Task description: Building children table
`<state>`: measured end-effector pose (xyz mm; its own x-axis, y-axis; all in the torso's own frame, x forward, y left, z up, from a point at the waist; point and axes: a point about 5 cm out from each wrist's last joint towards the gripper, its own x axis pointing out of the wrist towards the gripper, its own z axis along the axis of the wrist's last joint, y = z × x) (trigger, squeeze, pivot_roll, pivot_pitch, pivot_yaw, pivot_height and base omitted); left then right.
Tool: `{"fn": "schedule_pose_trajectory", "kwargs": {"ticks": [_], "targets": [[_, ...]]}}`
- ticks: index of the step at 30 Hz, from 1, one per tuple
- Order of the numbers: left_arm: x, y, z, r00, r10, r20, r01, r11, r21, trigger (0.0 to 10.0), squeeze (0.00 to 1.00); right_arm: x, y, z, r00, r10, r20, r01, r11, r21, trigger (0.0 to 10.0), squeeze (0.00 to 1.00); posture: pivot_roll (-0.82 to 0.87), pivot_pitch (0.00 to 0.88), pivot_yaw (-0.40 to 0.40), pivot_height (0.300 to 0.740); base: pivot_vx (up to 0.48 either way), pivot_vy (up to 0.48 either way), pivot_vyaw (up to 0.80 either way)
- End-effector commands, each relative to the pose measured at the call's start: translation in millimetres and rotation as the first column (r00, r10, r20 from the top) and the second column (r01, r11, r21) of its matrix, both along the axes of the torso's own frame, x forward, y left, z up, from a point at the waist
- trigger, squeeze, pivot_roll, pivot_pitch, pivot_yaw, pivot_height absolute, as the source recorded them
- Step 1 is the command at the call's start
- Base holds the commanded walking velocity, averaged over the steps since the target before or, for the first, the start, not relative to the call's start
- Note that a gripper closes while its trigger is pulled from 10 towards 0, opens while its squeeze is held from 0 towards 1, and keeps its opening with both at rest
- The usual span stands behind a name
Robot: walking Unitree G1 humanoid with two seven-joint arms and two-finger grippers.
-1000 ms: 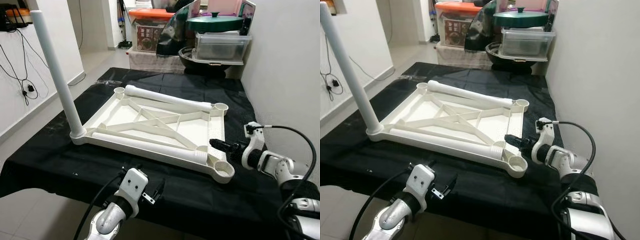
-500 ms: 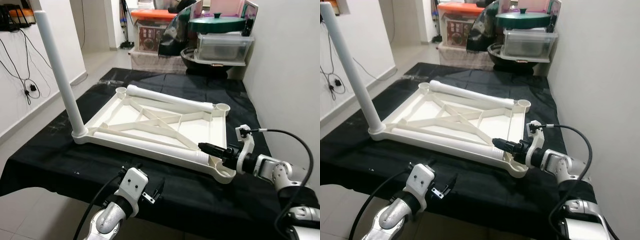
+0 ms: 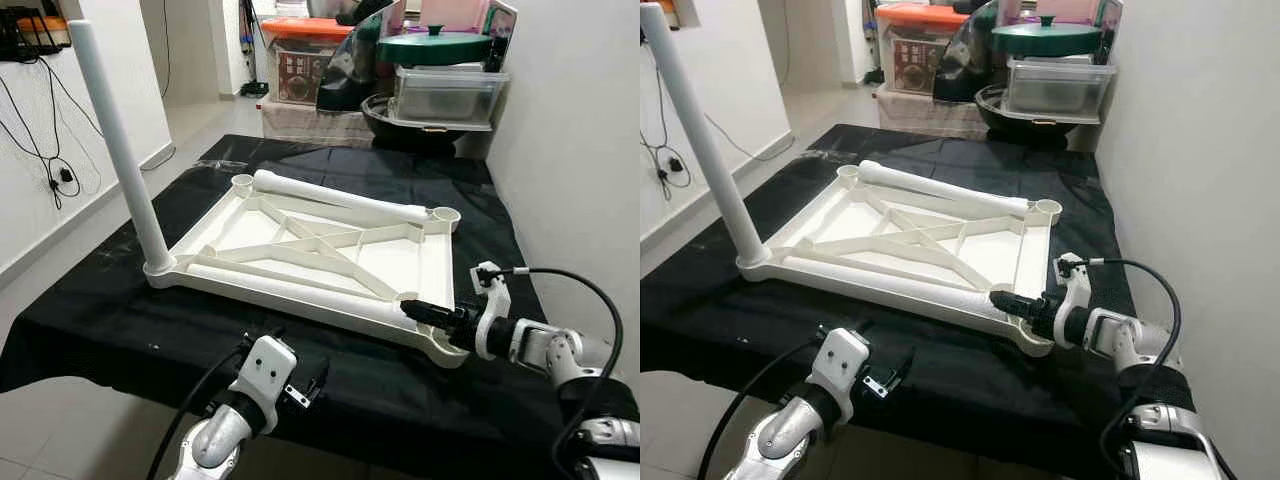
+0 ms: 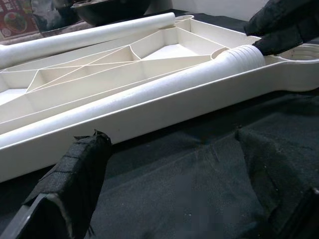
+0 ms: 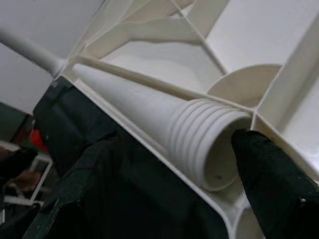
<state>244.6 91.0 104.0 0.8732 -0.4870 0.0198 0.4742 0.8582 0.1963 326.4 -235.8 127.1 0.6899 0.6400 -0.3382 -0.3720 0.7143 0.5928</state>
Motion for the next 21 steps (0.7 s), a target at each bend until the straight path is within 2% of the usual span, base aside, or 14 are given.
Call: {"fn": "schedule_pose_trajectory", "kwargs": {"ticks": [1, 14, 19, 21], "targets": [[-1.8, -1.5, -1, 1.000, -0.012, -0.003, 0.012, 1.000, 0.005, 10.0, 0.00, -2.0, 3.7, -2, 1.000, 0.029, -0.006, -0.029, 0.999, 0.016, 10.0, 0.00, 0.16, 0.000, -0.062, 0.740, 0.000, 0.000, 0.00], [-2.9, -3.5, 1, 1.000, -0.029, 0.011, 0.028, 0.999, 0.027, 10.0, 0.00, 4.1, 19.0, 3, 0.999, 0.047, 0.005, -0.047, 0.999, 0.018, 10.0, 0.00, 0.16, 0.000, -0.062, 0.740, 0.000, 0.000, 0.00], [-2.7, -3.4, 1, 1.000, -0.025, 0.009, 0.025, 0.999, 0.023, 10.0, 0.00, 6.7, 26.2, 4, 0.998, 0.063, 0.008, -0.063, 0.997, 0.046, 10.0, 0.00, 0.16, 0.000, -0.065, 0.740, 0.000, 0.000, 0.00], [-2.2, -3.5, 1, 1.000, -0.024, 0.009, 0.023, 0.999, 0.022, 10.0, 0.00, 8.5, 32.5, 8, 0.997, 0.078, 0.024, -0.080, 0.993, 0.084, 10.0, 0.00, 0.16, 0.000, -0.064, 0.740, 0.000, 0.000, 0.00]]}}
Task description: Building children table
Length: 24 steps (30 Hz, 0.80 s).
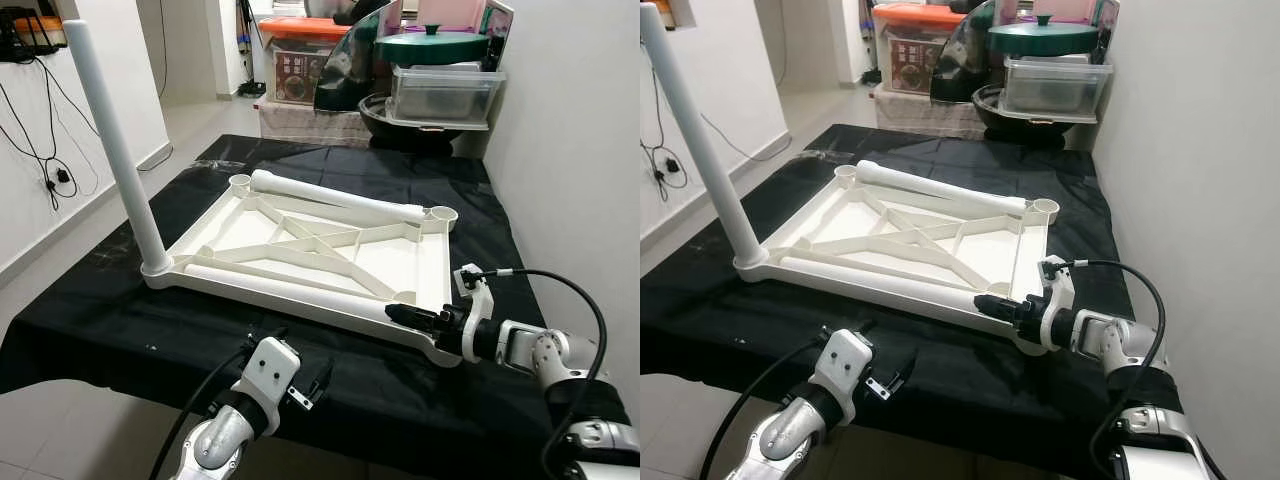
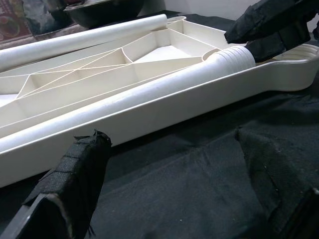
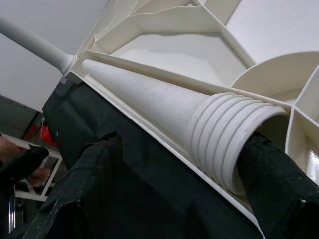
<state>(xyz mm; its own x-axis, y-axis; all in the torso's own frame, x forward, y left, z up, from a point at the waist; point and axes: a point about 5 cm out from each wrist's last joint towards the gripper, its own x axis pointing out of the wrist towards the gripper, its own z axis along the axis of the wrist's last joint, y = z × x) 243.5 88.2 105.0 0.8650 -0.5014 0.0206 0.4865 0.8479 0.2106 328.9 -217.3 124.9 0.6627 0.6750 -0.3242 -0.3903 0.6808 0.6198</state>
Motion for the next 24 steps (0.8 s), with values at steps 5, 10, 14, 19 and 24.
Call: {"fn": "schedule_pose_trajectory", "kwargs": {"ticks": [5, 10, 14, 19, 24], "targets": [[-0.7, -0.8, 0, 1.000, -0.006, 0.000, 0.006, 1.000, 0.008, 10.0, 0.00, 6.2, 21.7, 18, 0.995, 0.069, 0.074, -0.078, 0.989, 0.124, 10.0, 0.00, 0.16, 0.000, -0.065, 0.740, 0.000, 0.000, 0.00], [-0.5, -0.8, 0, 1.000, -0.006, -0.002, 0.006, 1.000, 0.007, 10.0, 0.00, 2.3, 30.7, 26, 0.982, 0.122, 0.144, -0.149, 0.970, 0.192, 10.0, 0.00, 0.16, 0.000, -0.063, 0.740, 0.000, 0.000, 0.00], [-0.2, -0.7, 0, 1.000, -0.005, -0.002, 0.005, 1.000, 0.007, 10.0, 0.00, 1.3, 34.3, 26, 0.979, 0.136, 0.151, -0.165, 0.966, 0.201, 10.0, 0.00, 0.16, 0.000, -0.066, 0.740, 0.000, 0.000, 0.00], [-0.1, -0.6, 0, 1.000, -0.005, -0.002, 0.005, 1.000, 0.007, 10.0, 0.00, 1.3, 37.5, 23, 0.978, 0.151, 0.143, -0.174, 0.971, 0.164, 10.0, 0.00, 0.16, 0.000, -0.066, 0.740, 0.000, 0.000, 0.00], [0.2, -0.6, 0, 1.000, -0.005, -0.002, 0.005, 1.000, 0.007, 10.0, 0.00, 1.8, 36.9, 17, 0.981, 0.142, 0.129, -0.156, 0.982, 0.106, 0.0, 0.00, 0.15, 0.000, -0.067, 0.740, 0.000, 0.000, 0.00]]}}
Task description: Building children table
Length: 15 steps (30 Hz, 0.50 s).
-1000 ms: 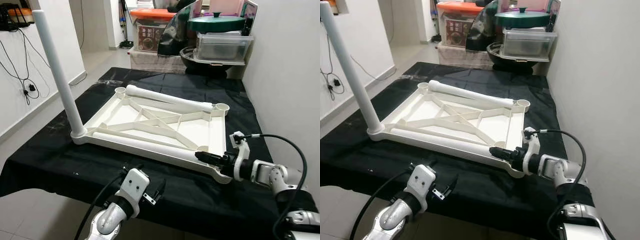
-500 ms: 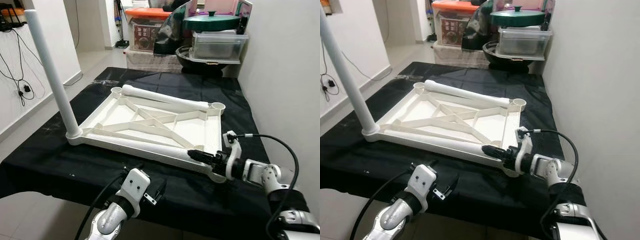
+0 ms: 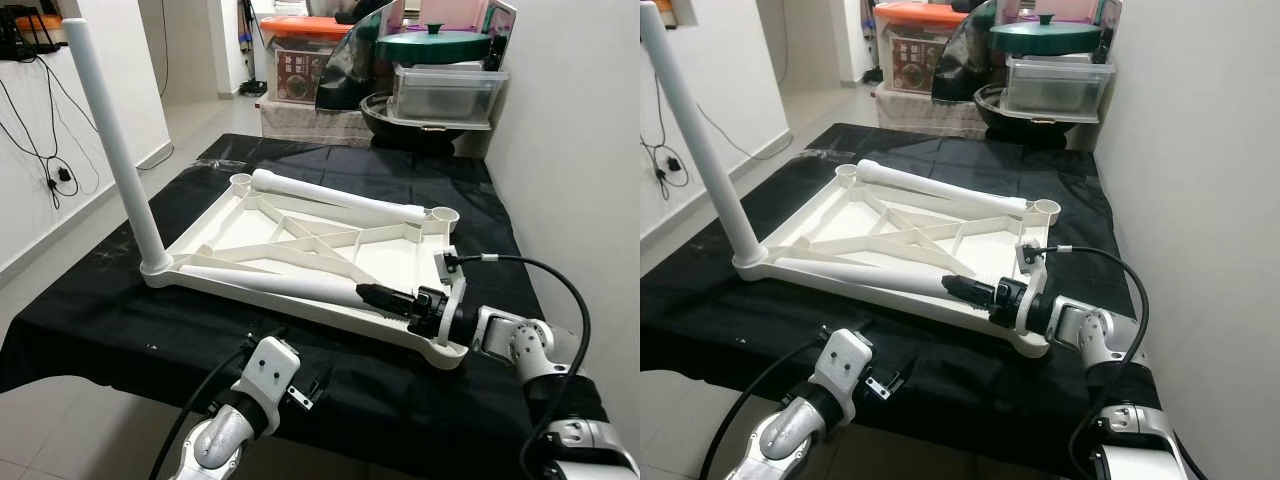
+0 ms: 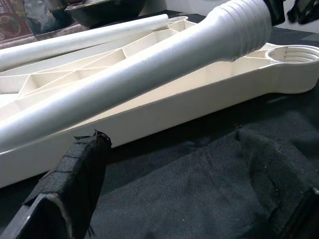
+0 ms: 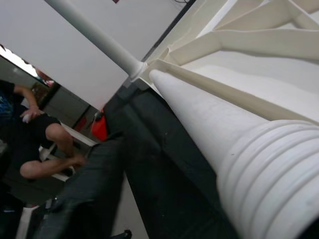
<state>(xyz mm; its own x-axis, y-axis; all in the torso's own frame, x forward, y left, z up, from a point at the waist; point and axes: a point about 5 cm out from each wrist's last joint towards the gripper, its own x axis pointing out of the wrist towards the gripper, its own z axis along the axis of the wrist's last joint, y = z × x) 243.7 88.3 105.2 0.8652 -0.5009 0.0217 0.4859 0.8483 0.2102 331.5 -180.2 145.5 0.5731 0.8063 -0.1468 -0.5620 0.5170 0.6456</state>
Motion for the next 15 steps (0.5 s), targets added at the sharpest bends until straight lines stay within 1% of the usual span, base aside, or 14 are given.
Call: {"fn": "schedule_pose_trajectory", "kwargs": {"ticks": [1, 11, 13, 15], "targets": [[0.0, -0.6, -0.4, 1.000, -0.005, -0.003, 0.005, 1.000, 0.008, 10.0, 0.00, -0.7, -0.2, -3.1, 1.000, -0.009, 0.002, 0.009, 1.000, -0.021, 0.0, 0.00, 0.15, 0.000, -0.067, 0.740, 0.000, 0.000, 0.00], [0.4, -0.6, -0.5, 1.000, -0.005, -0.002, 0.005, 1.000, 0.009, 10.0, 0.00, -0.5, -3.2, -1.8, 1.000, -0.024, 0.016, 0.024, 1.000, -0.008, 0.0, 0.00, 0.15, 0.000, -0.067, 0.740, 0.000, 0.000, 0.00], [0.7, -0.6, -0.8, 1.000, -0.006, -0.004, 0.006, 1.000, 0.010, 10.0, 0.00, -1.4, -5.5, 0.5, 0.999, -0.023, 0.033, 0.022, 0.999, 0.023, 0.0, 0.00, 0.16, 0.000, -0.068, 0.740, 0.000, 0.000, 0.00], [0.8, -0.6, -1.0, 1.000, -0.007, -0.004, 0.007, 1.000, 0.010, 10.0, 0.00, -2.0, -6.8, 1.1, 0.999, -0.023, 0.039, 0.022, 0.999, 0.033, 0.0, 0.00, 0.16, 0.000, -0.068, 0.740, 0.000, 0.000, 0.00]]}}
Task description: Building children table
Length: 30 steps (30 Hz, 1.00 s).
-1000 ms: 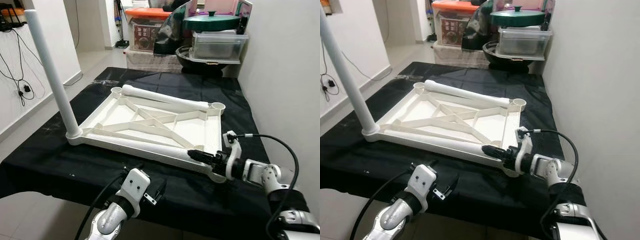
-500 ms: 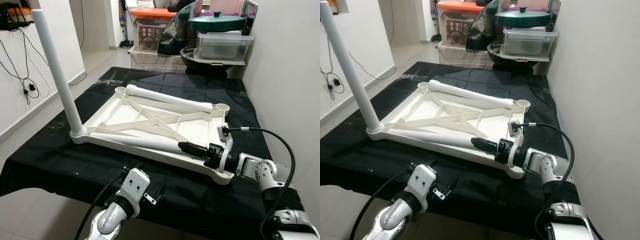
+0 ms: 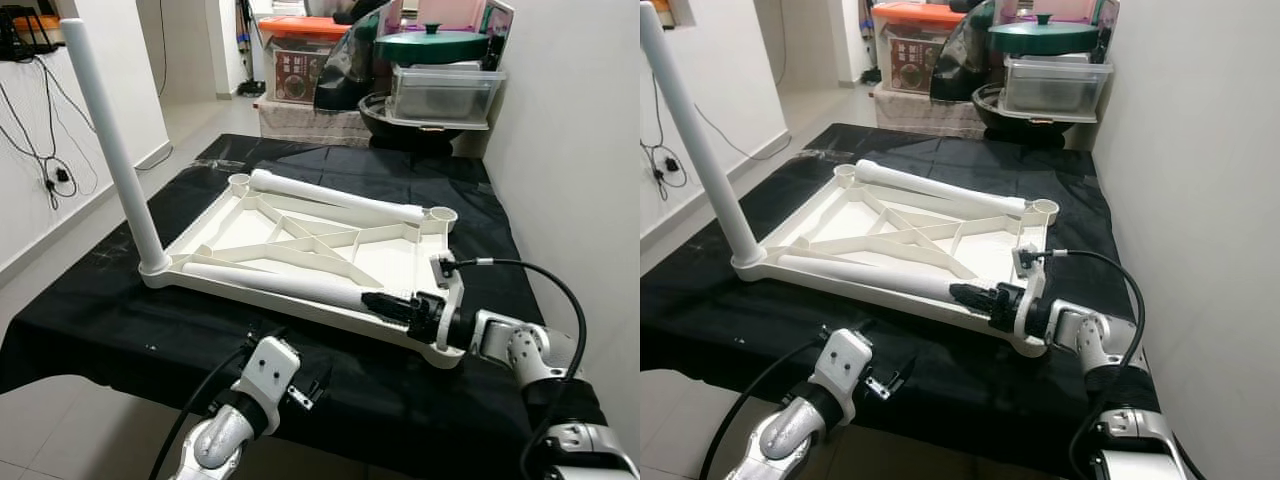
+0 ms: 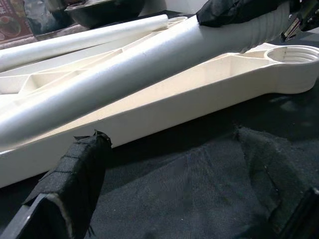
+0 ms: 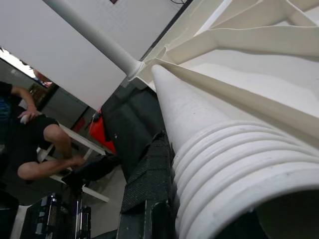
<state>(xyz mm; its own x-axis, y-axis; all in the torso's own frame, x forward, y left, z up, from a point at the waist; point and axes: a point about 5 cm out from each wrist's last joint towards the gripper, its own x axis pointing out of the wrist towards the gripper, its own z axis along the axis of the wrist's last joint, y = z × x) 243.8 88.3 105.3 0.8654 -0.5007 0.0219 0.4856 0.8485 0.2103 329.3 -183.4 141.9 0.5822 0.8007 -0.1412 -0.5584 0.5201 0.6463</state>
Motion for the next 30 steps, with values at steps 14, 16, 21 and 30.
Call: {"fn": "schedule_pose_trajectory", "kwargs": {"ticks": [14, 16, 21, 30], "targets": [[4.9, 10.5, 0, 0.997, 0.056, -0.053, -0.061, 0.994, -0.094, 10.0, 0.00, -1.7, -47.7, 12, 0.969, -0.240, 0.065, 0.217, 0.942, 0.255, 0.0, 0.00, 0.15, 0.000, -0.060, 0.740, 0.000, 0.000, 0.00], [4.9, 10.5, 0, 0.997, 0.056, -0.053, -0.061, 0.994, -0.094, 10.0, 0.00, -1.7, -47.7, 12, 0.969, -0.240, 0.065, 0.217, 0.942, 0.255, 0.0, 0.00, 0.15, 0.000, -0.060, 0.740, 0.000, 0.000, 0.00], [13.3, 26.5, 8, 0.987, 0.131, -0.094, -0.150, 0.960, -0.236, 10.0, 0.00, -13.6, -47.0, 7, 0.965, -0.255, 0.060, 0.214, 0.899, 0.382, 0.0, 0.00, 0.15, 0.000, -0.052, 0.740, 0.000, 0.000, 0.00], [41.6, 76.3, 84, 0.985, 0.167, -0.034, -0.140, 0.683, -0.717, 10.0, 1.00, -50.5, -12.1, -5, 0.994, -0.072, 0.080, 0.015, 0.830, 0.557, 0.0, 0.00, 0.15, 0.000, -0.045, 0.740, 0.000, 0.000, 0.00]]}}
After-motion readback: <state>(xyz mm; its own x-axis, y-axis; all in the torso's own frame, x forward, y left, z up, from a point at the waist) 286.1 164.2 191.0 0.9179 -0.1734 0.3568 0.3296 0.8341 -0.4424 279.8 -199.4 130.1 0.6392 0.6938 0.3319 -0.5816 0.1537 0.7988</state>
